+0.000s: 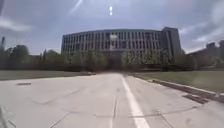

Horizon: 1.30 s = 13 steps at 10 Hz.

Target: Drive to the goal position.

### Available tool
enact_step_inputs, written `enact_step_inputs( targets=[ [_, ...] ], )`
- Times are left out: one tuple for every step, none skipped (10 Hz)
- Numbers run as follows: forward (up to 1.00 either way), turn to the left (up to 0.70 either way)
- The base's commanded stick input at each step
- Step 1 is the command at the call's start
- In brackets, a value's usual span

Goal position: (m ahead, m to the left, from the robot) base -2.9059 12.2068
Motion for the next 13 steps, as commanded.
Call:
enact_step_inputs(
  targets=[
    [1.0,0.0],
    [1.0,0.0],
    [1.0,0.0],
    [1.0,0.0],
    [1.0,0.0],
    [1.0,0.0],
    [1.0,0.0],
    [1.0,0.0],
    [1.0,0.0],
    [1.0,0.0],
    [1.0,0.0],
    [1.0,0.0],
    [1.0,0.0]
  ],
)
